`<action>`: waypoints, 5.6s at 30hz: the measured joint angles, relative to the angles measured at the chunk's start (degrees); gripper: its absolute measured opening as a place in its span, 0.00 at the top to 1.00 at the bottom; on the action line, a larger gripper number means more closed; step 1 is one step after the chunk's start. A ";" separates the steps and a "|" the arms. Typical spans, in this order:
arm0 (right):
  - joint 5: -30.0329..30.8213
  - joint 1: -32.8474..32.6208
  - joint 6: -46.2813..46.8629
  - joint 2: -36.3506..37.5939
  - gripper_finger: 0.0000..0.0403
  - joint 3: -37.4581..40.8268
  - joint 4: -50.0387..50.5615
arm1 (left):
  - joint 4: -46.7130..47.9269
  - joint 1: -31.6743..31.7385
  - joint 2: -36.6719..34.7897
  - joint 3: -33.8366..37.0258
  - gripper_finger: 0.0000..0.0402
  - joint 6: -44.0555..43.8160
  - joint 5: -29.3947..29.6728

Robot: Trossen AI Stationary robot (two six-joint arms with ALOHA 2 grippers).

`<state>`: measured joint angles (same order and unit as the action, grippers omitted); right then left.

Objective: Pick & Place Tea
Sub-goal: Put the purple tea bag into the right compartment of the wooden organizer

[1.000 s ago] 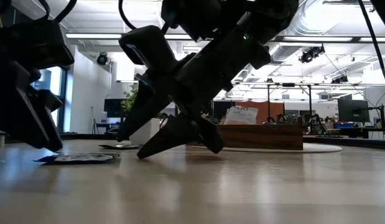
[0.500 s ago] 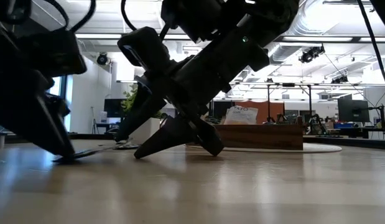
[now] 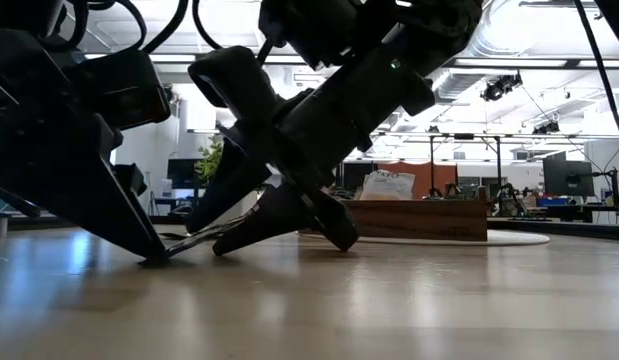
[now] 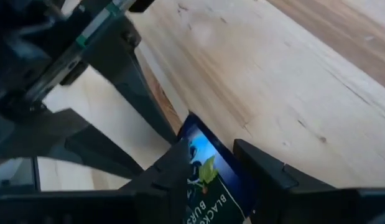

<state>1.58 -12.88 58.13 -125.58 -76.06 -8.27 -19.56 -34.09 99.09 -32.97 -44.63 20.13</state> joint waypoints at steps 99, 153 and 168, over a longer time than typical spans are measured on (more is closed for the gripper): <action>10.71 15.36 -53.06 22.54 0.68 -2.47 73.41 | 79.66 11.58 -55.39 -22.24 0.62 5.72 22.91; -6.27 5.02 -54.08 4.70 0.68 -0.04 -11.32 | 52.16 -14.29 -17.47 -3.89 0.62 -15.84 -31.93; -6.03 5.00 -54.09 4.70 0.68 -0.04 -10.93 | 38.80 -13.95 -16.21 -3.39 0.62 -16.32 -0.22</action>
<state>-4.45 -7.88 4.05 -120.88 -76.09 -19.21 19.24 -48.03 82.88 -36.36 -60.95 19.92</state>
